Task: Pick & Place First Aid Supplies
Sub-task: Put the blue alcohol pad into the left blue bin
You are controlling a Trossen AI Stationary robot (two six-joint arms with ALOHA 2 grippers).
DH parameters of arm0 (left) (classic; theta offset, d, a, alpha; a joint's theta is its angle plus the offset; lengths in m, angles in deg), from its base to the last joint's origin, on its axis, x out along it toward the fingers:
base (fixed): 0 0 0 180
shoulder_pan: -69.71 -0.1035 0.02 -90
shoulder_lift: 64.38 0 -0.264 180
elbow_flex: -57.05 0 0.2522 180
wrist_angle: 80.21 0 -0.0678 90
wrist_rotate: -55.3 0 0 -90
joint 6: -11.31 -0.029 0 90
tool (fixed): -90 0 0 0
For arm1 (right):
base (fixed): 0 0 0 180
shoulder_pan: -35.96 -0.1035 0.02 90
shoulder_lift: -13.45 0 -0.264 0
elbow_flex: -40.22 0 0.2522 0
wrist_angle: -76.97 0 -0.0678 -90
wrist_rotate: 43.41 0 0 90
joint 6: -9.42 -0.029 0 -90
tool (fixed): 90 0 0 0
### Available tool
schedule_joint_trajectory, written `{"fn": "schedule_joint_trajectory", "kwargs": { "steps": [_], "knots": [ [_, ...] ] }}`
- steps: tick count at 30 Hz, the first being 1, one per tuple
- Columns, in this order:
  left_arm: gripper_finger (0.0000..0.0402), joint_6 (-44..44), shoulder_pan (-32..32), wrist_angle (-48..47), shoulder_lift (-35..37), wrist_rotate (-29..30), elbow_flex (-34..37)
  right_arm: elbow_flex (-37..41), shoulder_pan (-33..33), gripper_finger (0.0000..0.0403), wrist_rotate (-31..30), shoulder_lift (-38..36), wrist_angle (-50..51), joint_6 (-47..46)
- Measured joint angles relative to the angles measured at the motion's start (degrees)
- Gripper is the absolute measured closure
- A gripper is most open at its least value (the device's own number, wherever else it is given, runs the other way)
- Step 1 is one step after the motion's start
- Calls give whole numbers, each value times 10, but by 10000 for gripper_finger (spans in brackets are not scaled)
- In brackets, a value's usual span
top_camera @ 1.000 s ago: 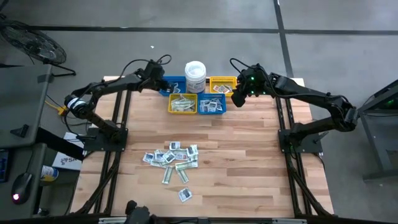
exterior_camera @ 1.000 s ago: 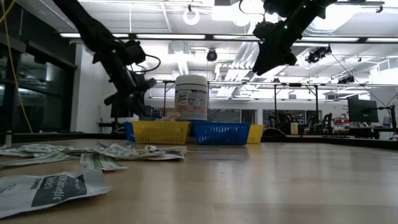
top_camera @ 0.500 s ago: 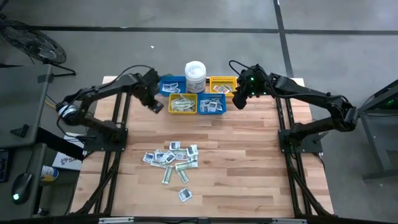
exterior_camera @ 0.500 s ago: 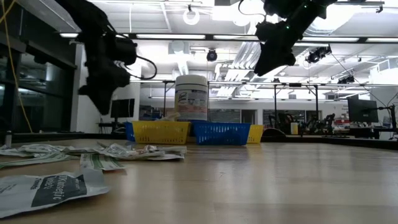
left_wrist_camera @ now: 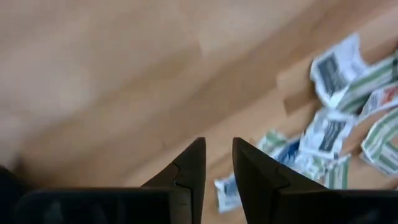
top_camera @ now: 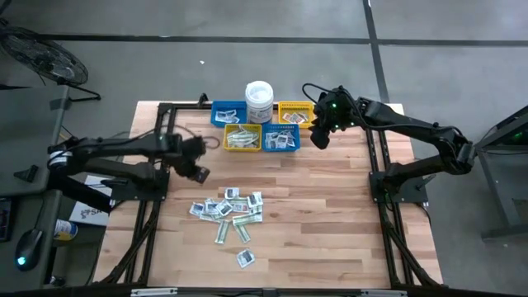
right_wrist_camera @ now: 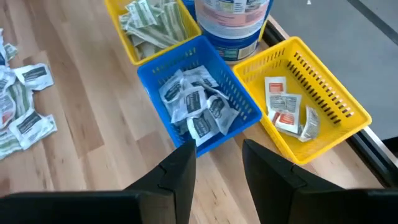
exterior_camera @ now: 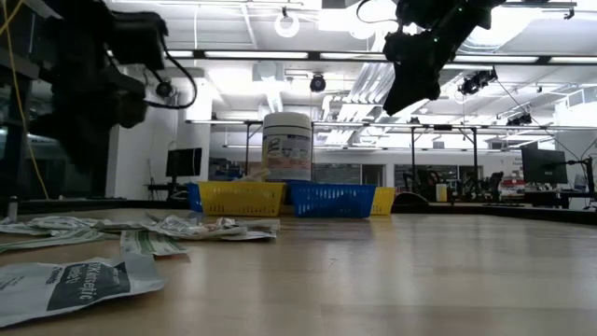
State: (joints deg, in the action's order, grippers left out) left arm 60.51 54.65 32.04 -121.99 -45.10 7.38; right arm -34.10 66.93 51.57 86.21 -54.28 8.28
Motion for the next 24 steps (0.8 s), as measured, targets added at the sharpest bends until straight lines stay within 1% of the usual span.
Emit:
{"fn": "schedule_joint_trajectory", "kwargs": {
  "steps": [2, 5, 11, 14, 19, 24],
  "knots": [
    [321, 64, 44, 2, 16, 0, 14, 0, 0, 277, 0, 0, 0, 5],
    [321, 147, 105, 34, 30, -1, 27, 0, 0, 277, 0, 0, 0, 19],
    [321, 284, 200, 138, 31, 4, 56, 0, 0, 277, 0, 0, 0, 43],
    [321, 352, 243, 169, 30, 27, 71, 0, 0, 277, 0, 0, 0, 47],
    [321, 449, 310, 188, 30, 67, 92, 0, 0, 277, 0, 0, 0, 58],
    [321, 518, 356, 202, 30, 121, 98, 0, 0, 277, 0, 0, 0, 62]
  ]
}}
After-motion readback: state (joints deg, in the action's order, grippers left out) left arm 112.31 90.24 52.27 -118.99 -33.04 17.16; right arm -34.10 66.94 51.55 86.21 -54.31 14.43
